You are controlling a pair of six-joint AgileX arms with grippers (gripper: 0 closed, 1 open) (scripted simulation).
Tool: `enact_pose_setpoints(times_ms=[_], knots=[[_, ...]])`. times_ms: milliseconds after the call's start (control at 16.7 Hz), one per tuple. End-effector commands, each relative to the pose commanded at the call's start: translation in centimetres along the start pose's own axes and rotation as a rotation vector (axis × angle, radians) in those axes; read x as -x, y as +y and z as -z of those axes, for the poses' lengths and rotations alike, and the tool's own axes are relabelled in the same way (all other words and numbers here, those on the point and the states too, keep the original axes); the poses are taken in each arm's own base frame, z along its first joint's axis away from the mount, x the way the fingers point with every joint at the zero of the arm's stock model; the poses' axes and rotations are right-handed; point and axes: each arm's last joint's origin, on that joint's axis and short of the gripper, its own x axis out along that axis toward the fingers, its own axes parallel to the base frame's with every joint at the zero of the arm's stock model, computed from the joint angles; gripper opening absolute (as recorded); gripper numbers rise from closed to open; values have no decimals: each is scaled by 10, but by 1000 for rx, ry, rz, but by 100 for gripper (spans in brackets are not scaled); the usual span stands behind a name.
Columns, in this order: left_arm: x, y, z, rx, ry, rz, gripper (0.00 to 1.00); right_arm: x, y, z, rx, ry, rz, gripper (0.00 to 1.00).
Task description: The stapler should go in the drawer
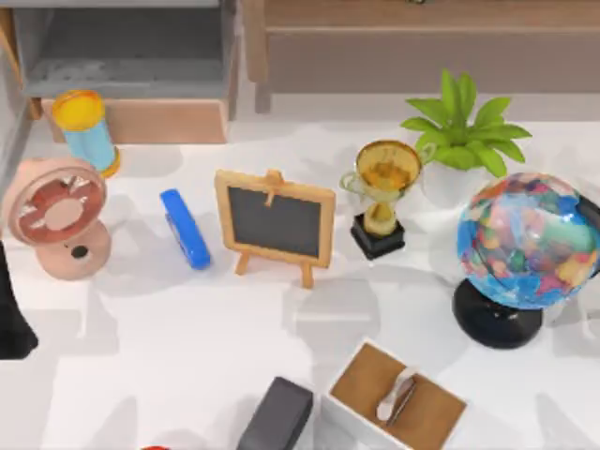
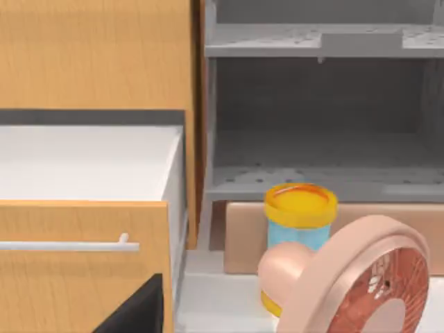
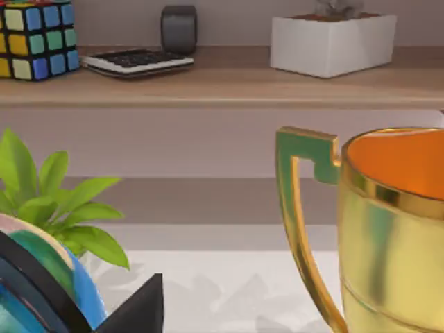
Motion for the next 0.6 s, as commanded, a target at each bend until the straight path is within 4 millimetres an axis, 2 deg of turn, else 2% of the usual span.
enact_pose_setpoints(times_ms=[180, 300, 420, 600], knots=[[0, -1, -2, 7, 1, 6, 100, 0, 0, 0, 0, 0, 0, 100], [0, -3, -14, 41, 9, 35, 100, 0, 0, 0, 0, 0, 0, 100], [-2, -8, -36, 99, 29, 82, 100, 0, 0, 0, 0, 0, 0, 100], [-11, -19, -83, 218, 87, 171, 100, 0, 0, 0, 0, 0, 0, 100]])
